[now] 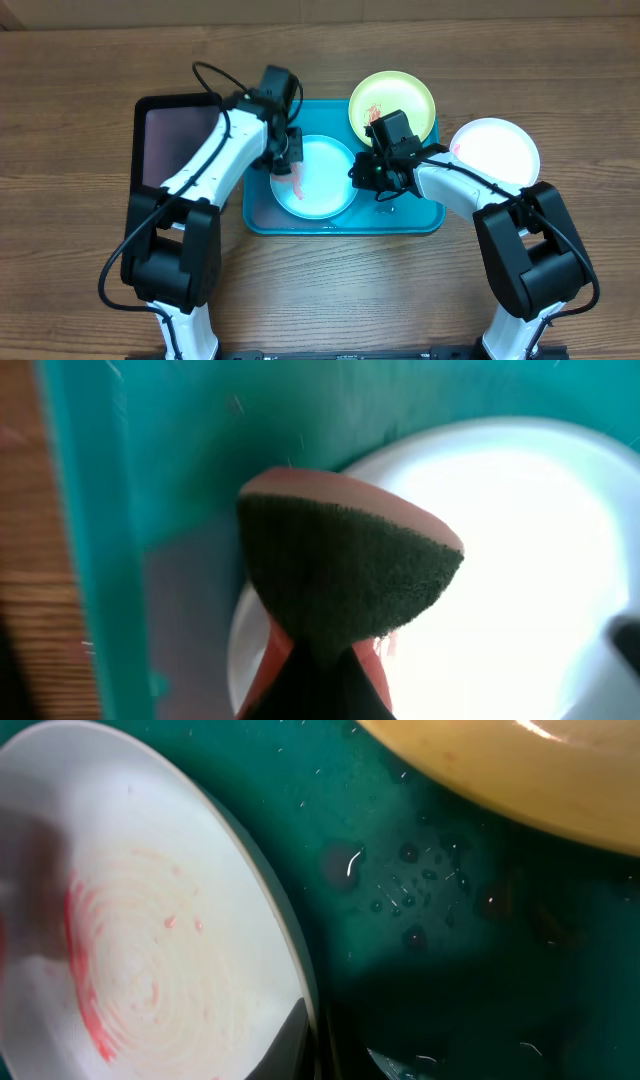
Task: Clean dirty plates on tray and stack at the side
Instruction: 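Scrub the light-blue plate with the sponge in the left gripper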
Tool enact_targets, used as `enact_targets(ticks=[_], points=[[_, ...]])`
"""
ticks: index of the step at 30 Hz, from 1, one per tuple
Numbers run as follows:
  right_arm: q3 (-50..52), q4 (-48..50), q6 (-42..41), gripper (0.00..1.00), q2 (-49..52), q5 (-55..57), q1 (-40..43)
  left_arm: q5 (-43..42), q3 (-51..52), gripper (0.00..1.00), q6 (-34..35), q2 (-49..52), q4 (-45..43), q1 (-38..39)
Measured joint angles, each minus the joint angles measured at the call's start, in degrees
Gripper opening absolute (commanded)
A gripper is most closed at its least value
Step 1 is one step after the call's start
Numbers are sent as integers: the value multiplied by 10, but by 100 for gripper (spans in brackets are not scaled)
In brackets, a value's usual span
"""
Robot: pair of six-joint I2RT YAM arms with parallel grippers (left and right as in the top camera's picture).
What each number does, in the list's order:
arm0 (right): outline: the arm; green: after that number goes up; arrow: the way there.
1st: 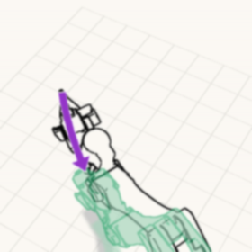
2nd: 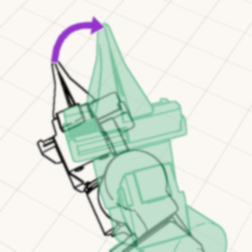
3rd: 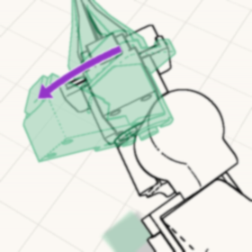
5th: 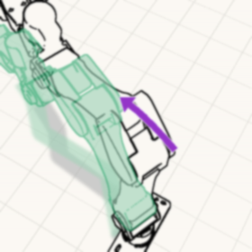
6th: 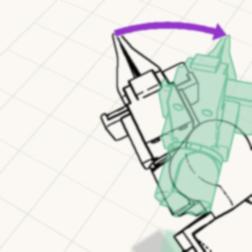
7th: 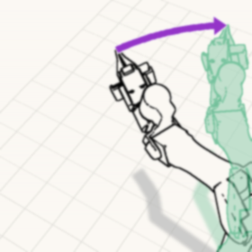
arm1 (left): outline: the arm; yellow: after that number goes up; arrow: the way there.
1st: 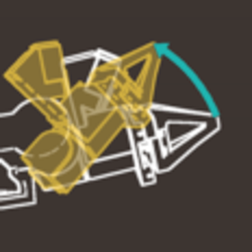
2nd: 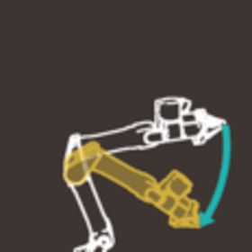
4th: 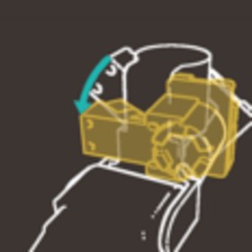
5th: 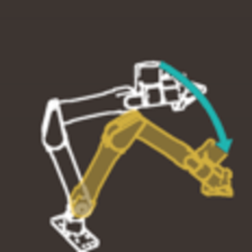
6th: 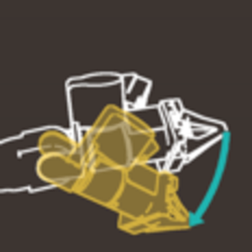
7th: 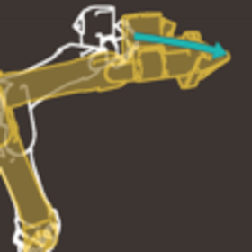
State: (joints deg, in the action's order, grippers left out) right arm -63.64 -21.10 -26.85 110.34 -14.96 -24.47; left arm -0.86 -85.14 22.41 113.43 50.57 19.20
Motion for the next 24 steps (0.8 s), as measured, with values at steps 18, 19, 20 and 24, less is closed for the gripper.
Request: enact_targets(ticks=[18, 19, 20, 24], points=[[0, -1, -5, 4, 1, -2, 1, -146, 129, 4, -175, -18, -130, 89], [0, -2, -5, 4, 1, -2, 1, -152, 130, 4, -180, -18, -134, 89], [0, -2, -5, 4, 1, -2, 1, -151, 131, 4, -179, -18, -138, 89], [0, 4, -9, 4, 2, -2, 0, -114, 132, 4, -121, -18, -159, 76]])
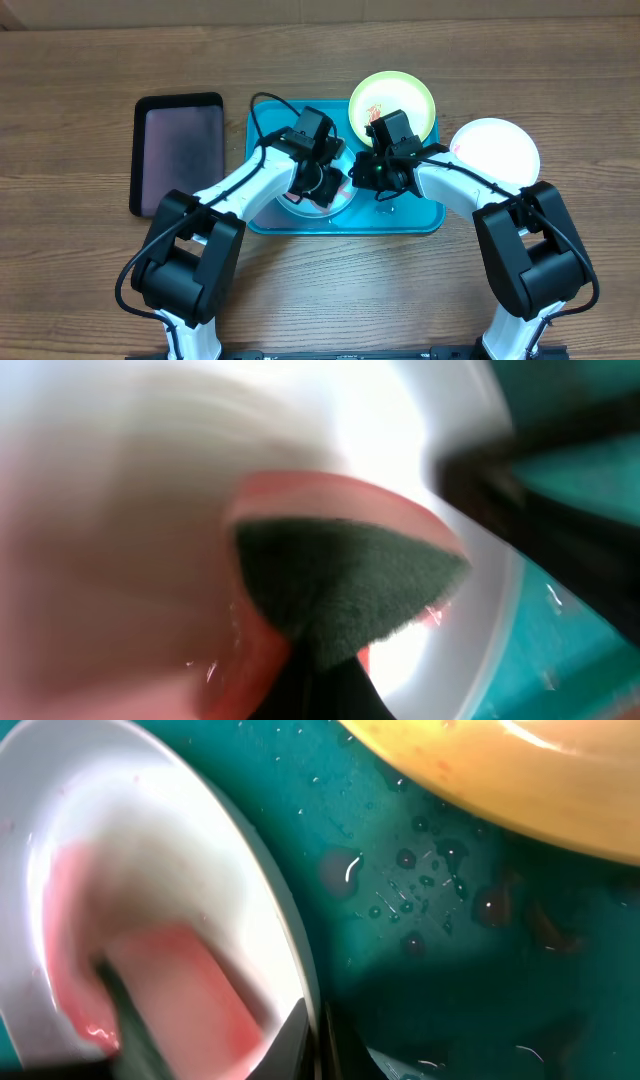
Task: Clean dirty plates on tray and stack at the side
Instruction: 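Scrub the light-blue plate with the sponge in the left gripper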
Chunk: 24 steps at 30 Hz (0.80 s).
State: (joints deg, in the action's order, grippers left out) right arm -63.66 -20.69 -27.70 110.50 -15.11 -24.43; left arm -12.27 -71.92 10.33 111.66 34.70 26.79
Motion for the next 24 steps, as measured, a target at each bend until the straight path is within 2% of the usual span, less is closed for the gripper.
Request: enact_targets(ticks=[8, 11, 13, 16, 21, 24], points=[[-1, 0, -9, 4, 3, -6, 0, 172, -2, 4, 224, 0, -4, -54], [-2, 0, -10, 4, 3, -10, -2, 185, -2, 4, 238, 0, 0, -67], [-3, -3, -11, 4, 4, -10, -3, 176, -2, 4, 216, 0, 3, -68], [-3, -8, -10, 4, 4, -10, -3, 122, -5, 4, 129, 0, 29, -70], [-3, -10, -5, 4, 4, -12, 0, -27, -7, 4, -49, 0, 80, -70], [-3, -10, -5, 4, 4, -13, 0, -94, -1, 4, -108, 0, 73, -59]])
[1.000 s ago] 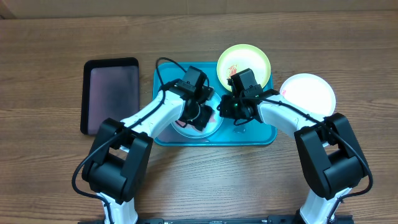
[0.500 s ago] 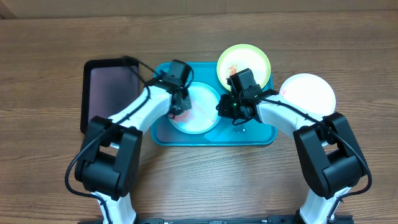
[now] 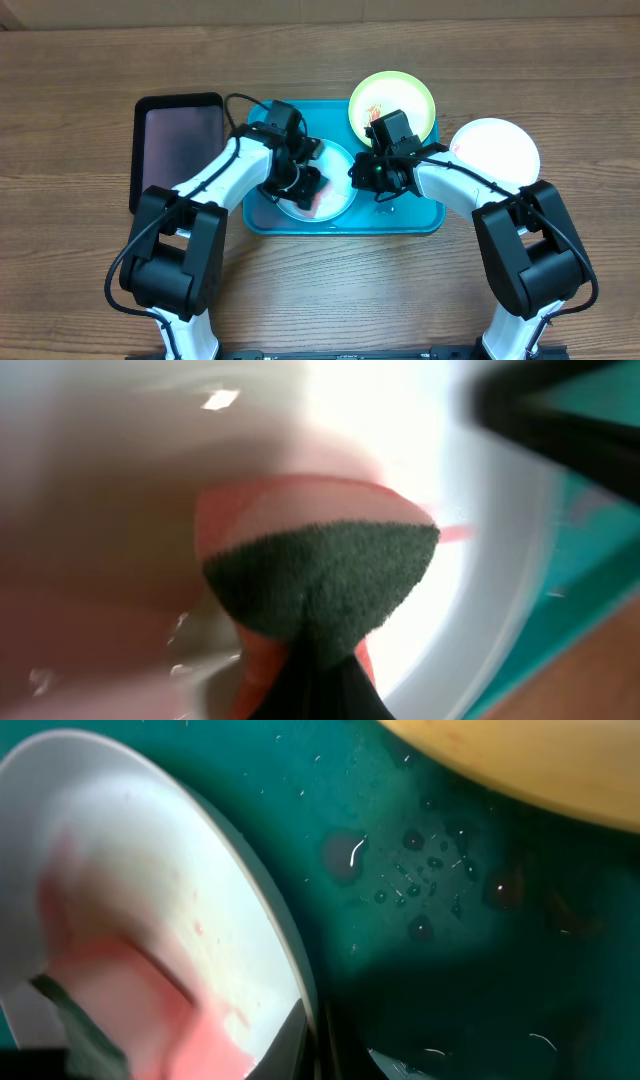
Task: Clean dirty plates on tray and stack at the side
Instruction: 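Scrub the light-blue plate with the sponge in the left gripper, then keep scrubbing the light-blue plate while the right gripper holds its rim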
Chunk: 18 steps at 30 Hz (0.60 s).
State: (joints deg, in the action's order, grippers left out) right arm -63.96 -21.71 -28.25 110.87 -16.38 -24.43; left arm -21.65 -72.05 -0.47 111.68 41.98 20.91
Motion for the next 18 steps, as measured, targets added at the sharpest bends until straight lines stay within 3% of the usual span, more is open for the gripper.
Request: enact_targets(ticks=[3, 7, 12, 18], points=[[0, 0, 0, 4, 0, -2, 0, -33, 1, 4, -19, 3, -47, 7], [0, -1, 0, 4, 0, -2, 0, 0, 1, 4, 7, 6, -133, 9], [-1, 0, -1, 4, 0, -3, 0, 161, 1, 4, 78, 6, -198, 9], [-1, 0, -2, 4, 0, -7, -1, 308, -4, 4, 138, 6, -125, 9]])
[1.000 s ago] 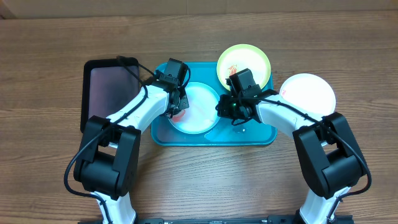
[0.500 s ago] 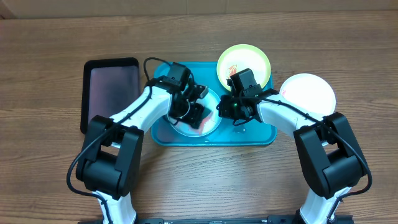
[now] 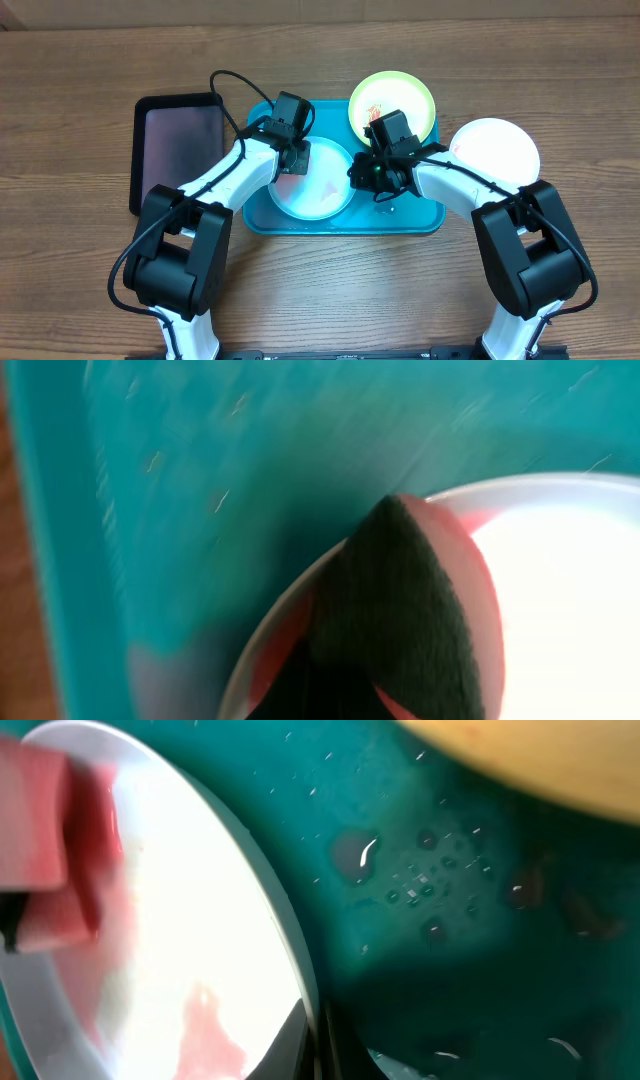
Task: Clean dirty plates on tray and stack at the side
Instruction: 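Keep scrubbing the light-blue plate while the right gripper holds its rim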
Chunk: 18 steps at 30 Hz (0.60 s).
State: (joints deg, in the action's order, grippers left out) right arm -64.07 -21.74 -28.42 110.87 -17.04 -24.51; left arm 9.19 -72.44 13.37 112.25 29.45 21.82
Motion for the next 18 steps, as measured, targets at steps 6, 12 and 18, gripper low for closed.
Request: enact_targets(ticks=[6, 12, 18], points=[[0, -6, 7, 4, 0, -9, -6, -54, -13, 4, -57, -4, 139, 2], [0, -7, 12, 4, 0, -9, -6, -221, -12, 4, -185, -5, 179, -10], [0, -7, 10, 4, 0, -7, -3, -300, 2, 4, -192, -2, 46, -6]])
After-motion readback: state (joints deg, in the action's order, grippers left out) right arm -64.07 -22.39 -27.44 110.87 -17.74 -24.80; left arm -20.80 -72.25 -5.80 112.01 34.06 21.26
